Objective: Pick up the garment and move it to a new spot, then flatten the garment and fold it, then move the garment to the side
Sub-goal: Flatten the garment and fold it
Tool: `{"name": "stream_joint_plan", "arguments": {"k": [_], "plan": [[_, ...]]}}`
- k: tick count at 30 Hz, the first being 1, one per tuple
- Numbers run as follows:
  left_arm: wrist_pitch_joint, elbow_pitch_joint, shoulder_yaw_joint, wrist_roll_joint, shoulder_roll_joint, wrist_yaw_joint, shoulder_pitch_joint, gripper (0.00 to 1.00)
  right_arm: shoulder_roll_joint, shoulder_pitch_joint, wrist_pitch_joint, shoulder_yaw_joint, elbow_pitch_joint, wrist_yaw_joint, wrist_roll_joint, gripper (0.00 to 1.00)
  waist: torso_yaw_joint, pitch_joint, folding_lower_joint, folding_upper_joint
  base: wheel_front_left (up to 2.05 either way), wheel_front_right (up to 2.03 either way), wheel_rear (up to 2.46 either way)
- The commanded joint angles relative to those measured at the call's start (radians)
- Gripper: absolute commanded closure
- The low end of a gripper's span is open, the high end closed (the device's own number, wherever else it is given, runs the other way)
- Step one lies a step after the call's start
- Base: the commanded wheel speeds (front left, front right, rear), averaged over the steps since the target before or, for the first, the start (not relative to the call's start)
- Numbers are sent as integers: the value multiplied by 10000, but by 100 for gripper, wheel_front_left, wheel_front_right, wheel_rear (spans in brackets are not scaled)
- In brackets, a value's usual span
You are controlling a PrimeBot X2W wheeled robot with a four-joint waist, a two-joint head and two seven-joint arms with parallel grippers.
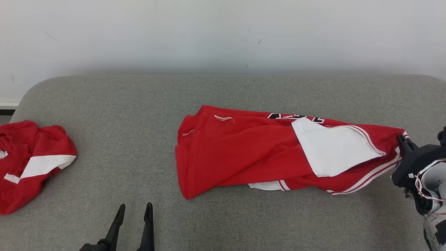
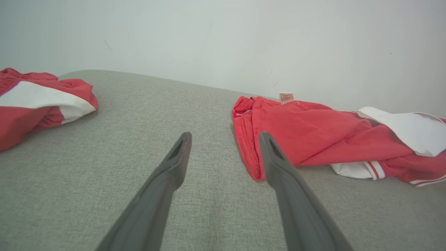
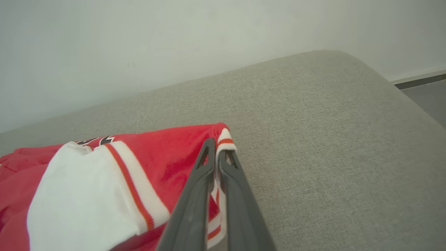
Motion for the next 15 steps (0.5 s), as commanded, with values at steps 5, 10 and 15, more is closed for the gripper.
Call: {"name": "stream_joint_plan", "arguments": {"k": [5, 10, 15], "plan": [[-34, 71, -34, 197, 3, -38, -184, 0, 37, 87, -782, -910, 1175, -22, -1481, 0, -9, 61, 0, -1, 0, 0, 0], [-34, 187, -92, 200, 0, -66, -219, 0, 346, 86, -794, -1645, 2108, -22, -2334, 0, 38, -63, 0, -1, 0, 0, 0], [-34, 182, -36, 196, 1, -76, 80, 0, 746, 410, -876, -1989, 2113, -22, -2620, 0, 37, -329, 0, -1, 0, 0, 0]]}}
